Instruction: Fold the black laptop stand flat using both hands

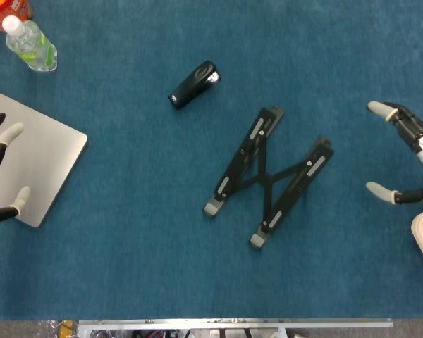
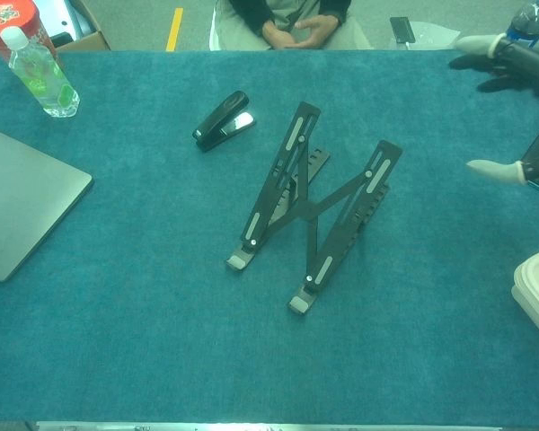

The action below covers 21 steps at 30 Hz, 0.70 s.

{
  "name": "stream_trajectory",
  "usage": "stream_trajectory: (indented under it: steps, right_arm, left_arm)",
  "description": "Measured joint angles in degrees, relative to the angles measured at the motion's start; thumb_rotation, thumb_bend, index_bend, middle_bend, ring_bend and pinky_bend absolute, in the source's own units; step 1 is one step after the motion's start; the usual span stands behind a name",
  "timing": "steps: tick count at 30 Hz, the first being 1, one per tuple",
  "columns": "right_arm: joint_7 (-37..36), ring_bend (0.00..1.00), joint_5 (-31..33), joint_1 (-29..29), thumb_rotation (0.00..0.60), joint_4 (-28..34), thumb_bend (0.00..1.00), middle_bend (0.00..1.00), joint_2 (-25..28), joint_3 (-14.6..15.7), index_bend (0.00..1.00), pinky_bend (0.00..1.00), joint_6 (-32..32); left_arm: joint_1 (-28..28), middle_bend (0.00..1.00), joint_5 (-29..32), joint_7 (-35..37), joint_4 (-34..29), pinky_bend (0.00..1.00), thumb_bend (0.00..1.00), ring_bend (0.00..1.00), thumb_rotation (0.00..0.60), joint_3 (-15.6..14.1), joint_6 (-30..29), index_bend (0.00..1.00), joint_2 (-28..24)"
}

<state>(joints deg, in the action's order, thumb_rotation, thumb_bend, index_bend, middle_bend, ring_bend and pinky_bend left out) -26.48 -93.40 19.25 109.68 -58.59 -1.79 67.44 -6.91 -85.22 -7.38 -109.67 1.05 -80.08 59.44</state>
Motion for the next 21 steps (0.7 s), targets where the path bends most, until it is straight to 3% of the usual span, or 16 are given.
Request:
stream_trajectory:
  steps: [9, 15, 21]
  right_arm:
    - [-19.77, 0.00, 0.38, 4.30, 0.600, -0.20, 0.19, 0.03, -0.83, 0.51, 0.00, 0.11, -5.52]
    - [-22.30, 0.00, 2.91, 5.69, 0.600, -0.86, 0.19, 0.01, -2.81, 0.81, 0.00, 0.08, -8.23]
    - [-29.62, 0.00, 5.25, 6.48, 0.600, -2.86, 0.19, 0.01, -7.14, 0.64, 0.00, 0.08, -9.67]
  left_arm:
    - [-0.06, 0.04, -0.37, -0.17, -0.13, 0.00, 0.29, 0.00, 0.600, -0.71, 0.48, 0.13, -0.31]
    - [-0.64, 0.04, -0.19, -0.48, -0.06, 0.00, 0.29, 0.00, 0.600, -0.96, 1.59, 0.13, -0.05]
    - [-0.65, 0.04, -0.61, -0.40, -0.13, 0.00, 0.29, 0.00, 0.600, -1.21, 1.45, 0.13, -0.37]
